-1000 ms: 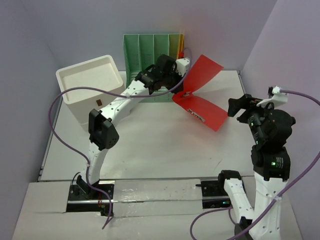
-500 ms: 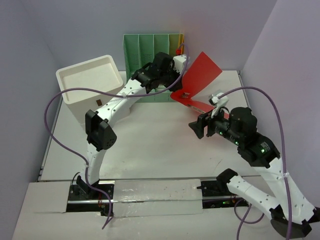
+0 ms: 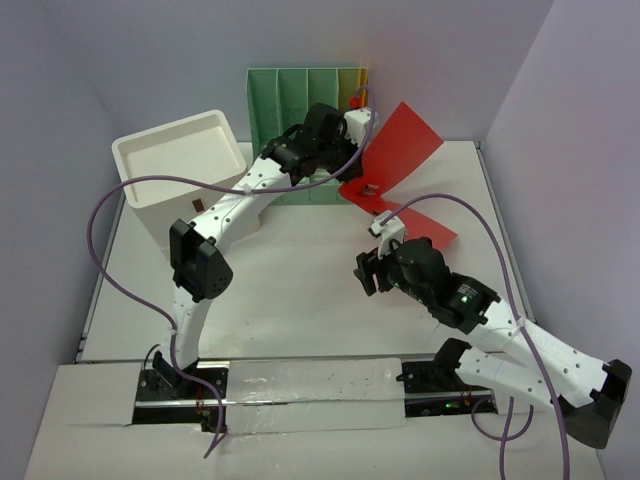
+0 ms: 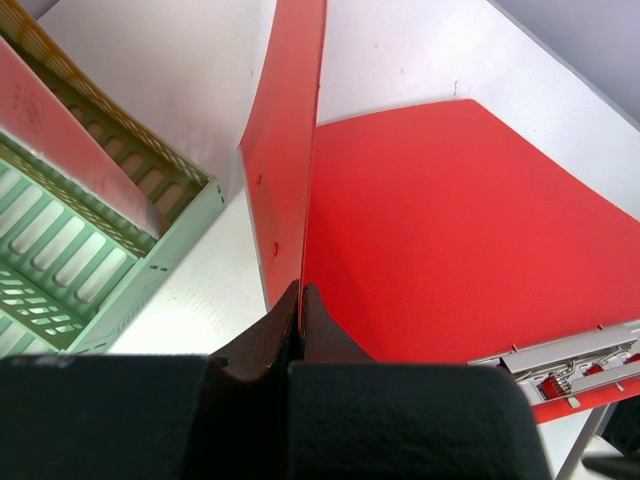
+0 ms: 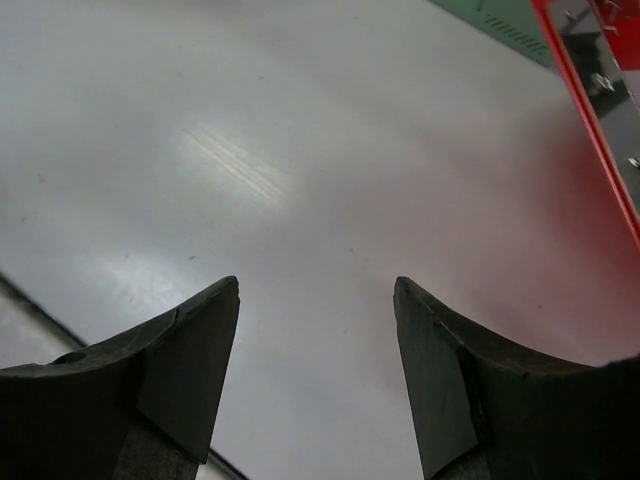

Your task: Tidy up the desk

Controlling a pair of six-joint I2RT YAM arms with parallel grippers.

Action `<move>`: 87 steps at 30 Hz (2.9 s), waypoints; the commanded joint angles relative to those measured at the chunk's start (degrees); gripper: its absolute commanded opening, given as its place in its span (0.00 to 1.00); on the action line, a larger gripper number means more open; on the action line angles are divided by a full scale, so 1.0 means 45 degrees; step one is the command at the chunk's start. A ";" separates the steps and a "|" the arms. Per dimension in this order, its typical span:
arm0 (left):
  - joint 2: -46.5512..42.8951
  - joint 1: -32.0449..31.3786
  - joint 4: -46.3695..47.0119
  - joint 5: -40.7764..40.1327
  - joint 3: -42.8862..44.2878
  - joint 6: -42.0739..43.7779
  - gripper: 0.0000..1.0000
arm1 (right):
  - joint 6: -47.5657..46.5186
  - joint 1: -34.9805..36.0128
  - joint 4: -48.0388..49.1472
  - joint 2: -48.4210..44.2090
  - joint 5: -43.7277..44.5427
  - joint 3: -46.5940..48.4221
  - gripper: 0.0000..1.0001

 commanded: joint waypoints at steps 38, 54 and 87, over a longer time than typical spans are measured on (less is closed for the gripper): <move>-0.1346 0.0565 0.3516 0.6996 -0.2470 -0.5707 0.00 | -0.2898 -0.3956 0.7052 0.2686 -0.1945 -0.0859 0.85; -0.1438 0.1051 0.3842 0.7128 -0.3037 -0.6235 0.00 | -0.0651 -0.0504 0.8923 0.6503 0.8490 -0.0661 0.86; -0.2778 0.1240 0.1284 0.4892 -0.0651 -0.2520 0.99 | 0.1390 -0.1169 0.7829 0.5286 1.3424 -0.1491 0.00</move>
